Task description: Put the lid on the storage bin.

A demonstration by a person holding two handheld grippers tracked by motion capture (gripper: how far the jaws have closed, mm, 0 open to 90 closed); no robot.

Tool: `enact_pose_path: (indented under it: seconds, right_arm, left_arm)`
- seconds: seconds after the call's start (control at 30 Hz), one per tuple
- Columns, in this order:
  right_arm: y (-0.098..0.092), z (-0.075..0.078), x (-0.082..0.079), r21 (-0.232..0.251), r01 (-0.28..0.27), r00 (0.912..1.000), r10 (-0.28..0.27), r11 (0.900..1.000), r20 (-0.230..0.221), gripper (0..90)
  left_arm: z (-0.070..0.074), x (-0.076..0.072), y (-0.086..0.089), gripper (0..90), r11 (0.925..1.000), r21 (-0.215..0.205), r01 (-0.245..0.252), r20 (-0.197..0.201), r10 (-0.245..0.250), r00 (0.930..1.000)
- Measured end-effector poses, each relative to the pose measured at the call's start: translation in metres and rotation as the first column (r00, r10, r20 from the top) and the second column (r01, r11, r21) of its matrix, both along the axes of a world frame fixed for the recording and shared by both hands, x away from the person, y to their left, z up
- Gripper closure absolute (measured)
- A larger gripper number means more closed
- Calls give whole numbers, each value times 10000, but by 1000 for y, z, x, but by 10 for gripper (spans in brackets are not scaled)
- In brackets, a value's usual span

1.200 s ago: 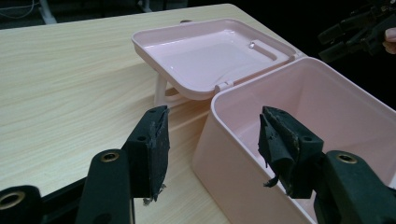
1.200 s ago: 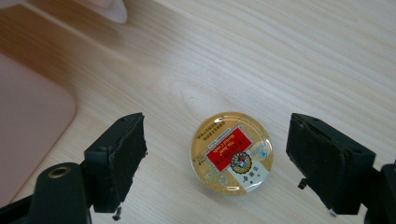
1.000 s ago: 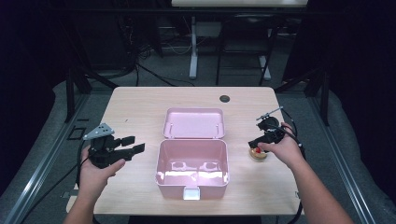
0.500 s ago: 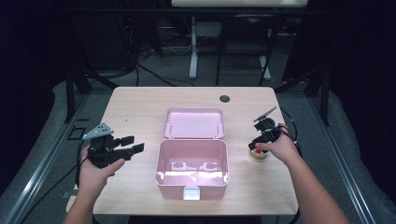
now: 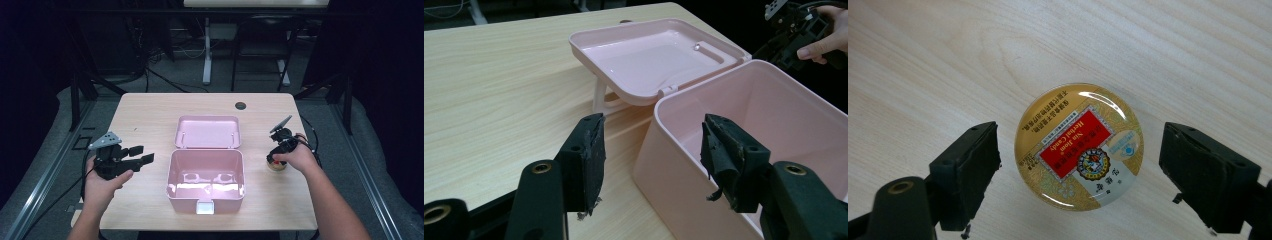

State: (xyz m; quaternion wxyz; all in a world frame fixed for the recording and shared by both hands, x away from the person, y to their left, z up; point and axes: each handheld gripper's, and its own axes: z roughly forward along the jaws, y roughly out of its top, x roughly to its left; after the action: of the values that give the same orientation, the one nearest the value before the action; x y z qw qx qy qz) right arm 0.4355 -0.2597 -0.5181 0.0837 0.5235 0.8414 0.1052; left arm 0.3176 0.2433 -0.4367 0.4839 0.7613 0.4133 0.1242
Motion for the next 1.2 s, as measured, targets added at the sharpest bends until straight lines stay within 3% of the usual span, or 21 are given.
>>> enact_pose_path:
  seconds: [0.73,0.97,1.2]
  right_arm:
    - [-4,-9,8,-286,320,9989,-330,9991,-348,147]
    - [-5,-12,9,-163,443,9962,-454,9989,-748,125]
    - [-1,-15,11,-229,398,9956,-416,9989,-837,108]
  left_arm:
    - [-3,2,0,430,10000,82,-8,-103,9,9999]
    - [-3,2,0,430,10000,63,-21,-128,22,9999]
    - [-3,2,0,432,10000,61,-15,-146,16,9999]
